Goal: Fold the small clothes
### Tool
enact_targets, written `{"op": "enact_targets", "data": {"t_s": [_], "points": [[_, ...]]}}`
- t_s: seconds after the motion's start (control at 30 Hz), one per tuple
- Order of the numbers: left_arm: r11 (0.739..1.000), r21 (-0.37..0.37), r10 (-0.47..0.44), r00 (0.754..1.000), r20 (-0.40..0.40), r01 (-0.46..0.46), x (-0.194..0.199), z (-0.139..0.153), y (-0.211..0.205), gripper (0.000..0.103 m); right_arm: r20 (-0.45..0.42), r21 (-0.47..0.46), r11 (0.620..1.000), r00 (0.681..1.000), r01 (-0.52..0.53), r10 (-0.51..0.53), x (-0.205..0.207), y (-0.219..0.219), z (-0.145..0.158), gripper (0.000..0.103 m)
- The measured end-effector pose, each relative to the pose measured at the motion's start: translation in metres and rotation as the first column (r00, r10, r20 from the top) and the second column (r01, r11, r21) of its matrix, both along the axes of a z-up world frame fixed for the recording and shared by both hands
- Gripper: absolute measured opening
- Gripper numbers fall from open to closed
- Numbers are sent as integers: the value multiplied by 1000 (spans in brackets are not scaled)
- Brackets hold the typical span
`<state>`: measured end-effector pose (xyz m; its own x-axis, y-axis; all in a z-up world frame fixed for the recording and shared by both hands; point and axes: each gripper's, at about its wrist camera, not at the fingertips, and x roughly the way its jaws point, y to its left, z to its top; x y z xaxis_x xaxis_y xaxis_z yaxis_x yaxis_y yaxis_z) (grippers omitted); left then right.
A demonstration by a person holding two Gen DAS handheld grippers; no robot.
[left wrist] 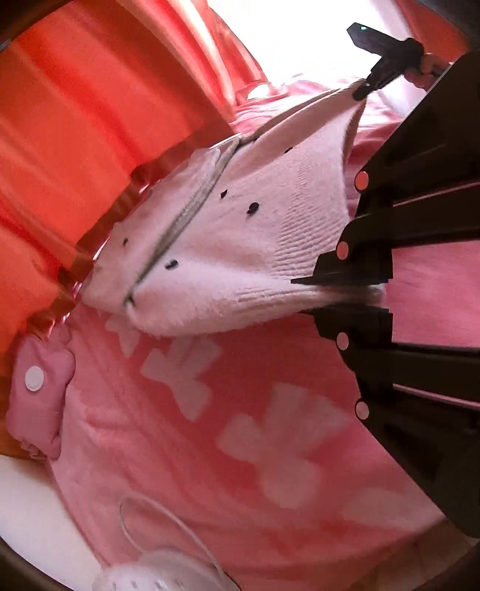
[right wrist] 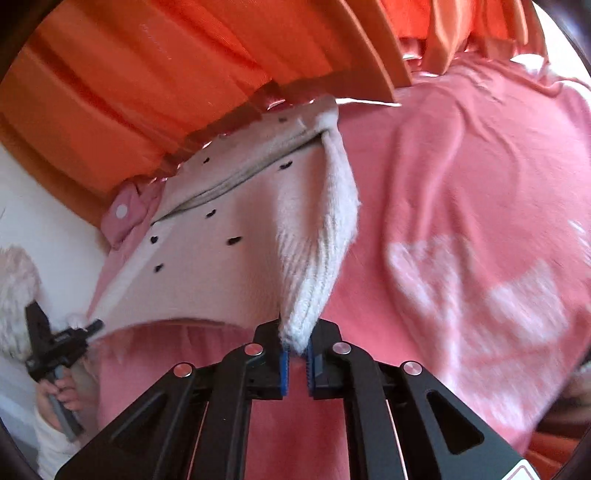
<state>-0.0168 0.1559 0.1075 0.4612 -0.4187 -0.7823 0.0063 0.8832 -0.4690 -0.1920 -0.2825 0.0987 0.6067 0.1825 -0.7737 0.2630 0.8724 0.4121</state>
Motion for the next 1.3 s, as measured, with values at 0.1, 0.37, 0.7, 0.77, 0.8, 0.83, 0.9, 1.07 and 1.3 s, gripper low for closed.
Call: {"op": "enact_targets", "data": {"t_s": [0.1, 0.37, 0.7, 0.77, 0.8, 0.83, 0.9, 1.07, 1.3], "points": [[998, 8, -59, 998, -36, 59, -57, -3, 2, 6, -46, -41, 999, 999, -30, 28, -51, 13, -1, 6], [996, -86, -20, 997, -70, 14, -150, 21, 12, 6, -25, -70, 995, 998, -64, 63, -135, 29, 34, 6], [997, -22, 83, 934, 348, -80, 71, 74, -40, 7, 353, 8, 978, 915, 207, -197, 79, -60, 61, 6], [990, -15, 135, 933, 333, -138, 120, 48, -59, 7, 320, 0, 967, 916, 256, -243, 133, -65, 36, 6], [988, -9, 153, 944, 294, -157, 147, 27, -68, 7, 294, -6, 962, 919, 275, -261, 155, -66, 23, 6], [984, -4, 170, 950, 263, -175, 164, 10, -73, 7, 265, -4, 959, 925, 282, -271, 175, -67, 10, 7], [979, 11, 197, 961, 193, -202, 198, -26, -80, 7, 194, 25, 954, 935, 299, -298, 208, -72, -20, 7], [977, 22, 210, 969, 128, -214, 225, -71, -75, 8, 103, -25, 957, 953, 288, -285, 245, -78, -59, 11], [982, 3, 186, 966, 181, -190, 228, -56, -75, 25, 252, 49, 904, 871, 424, -422, 213, -93, -28, 61]]}}
